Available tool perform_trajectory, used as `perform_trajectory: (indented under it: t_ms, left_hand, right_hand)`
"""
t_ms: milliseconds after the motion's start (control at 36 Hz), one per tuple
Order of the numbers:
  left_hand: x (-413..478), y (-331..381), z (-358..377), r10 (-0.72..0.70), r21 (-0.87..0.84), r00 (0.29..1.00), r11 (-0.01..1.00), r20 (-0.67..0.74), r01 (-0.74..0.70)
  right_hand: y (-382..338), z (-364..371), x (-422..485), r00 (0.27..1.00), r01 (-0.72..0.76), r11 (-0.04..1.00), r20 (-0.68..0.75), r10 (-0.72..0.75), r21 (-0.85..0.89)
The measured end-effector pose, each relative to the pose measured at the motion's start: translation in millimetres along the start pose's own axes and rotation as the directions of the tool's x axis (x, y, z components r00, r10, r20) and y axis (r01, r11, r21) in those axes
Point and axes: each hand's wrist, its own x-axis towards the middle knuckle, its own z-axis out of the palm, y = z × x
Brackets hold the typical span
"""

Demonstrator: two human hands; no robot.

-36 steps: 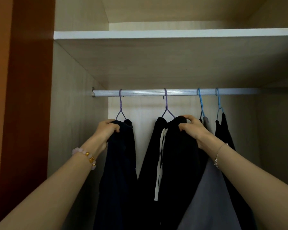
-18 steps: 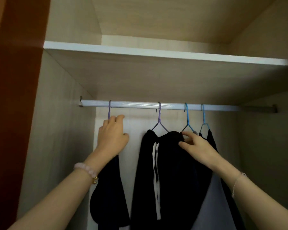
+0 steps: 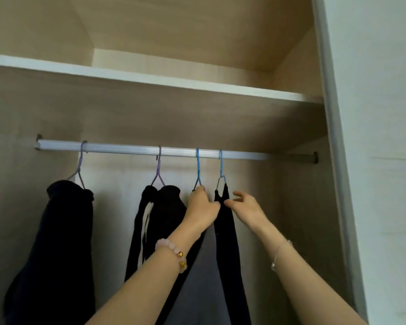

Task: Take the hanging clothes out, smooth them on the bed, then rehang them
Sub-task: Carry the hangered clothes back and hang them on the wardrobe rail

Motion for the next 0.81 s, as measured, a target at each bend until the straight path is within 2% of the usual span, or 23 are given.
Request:
perform_trajectory:
  t_ms: [139, 306, 528, 722, 806]
  left_hand:
    - [5.0, -3.5, 19.7, -0.103, -0.039, 0.993, 0.994, -0.052, 0.101]
    - [19.4, -12.0, 24.8, -0.158, -0.188, 0.977, 0.974, -0.146, 0.130]
    - [25.9, -14.7, 39.2, -0.190, -0.367, 0.974, 0.921, -0.124, 0.133]
    - [24.9, -11.1, 42.1, -0.203, -0.411, 0.968, 0.903, -0.148, 0.127]
    - [25.2, -11.5, 40.4, -0.192, -0.404, 0.973, 0.906, -0.125, 0.127]
  right_hand:
    - [17.4, 3.2, 18.1, 0.999, 0.026, 0.999, 0.043, -0.028, 0.042]
    - [28.3, 7.3, 24.1, 0.993, 0.081, 0.992, -0.091, -0.072, 0.097]
    - [45.1, -29.2, 31.7, 0.938, -0.051, 0.998, -0.342, 0.056, 0.023]
    - [51.6, -59.4, 29.7, 0.873, -0.084, 0.992, -0.472, 0.119, 0.095]
    - [53.0, -68.3, 30.1, 0.857, -0.109, 0.979, -0.484, 0.179, 0.170]
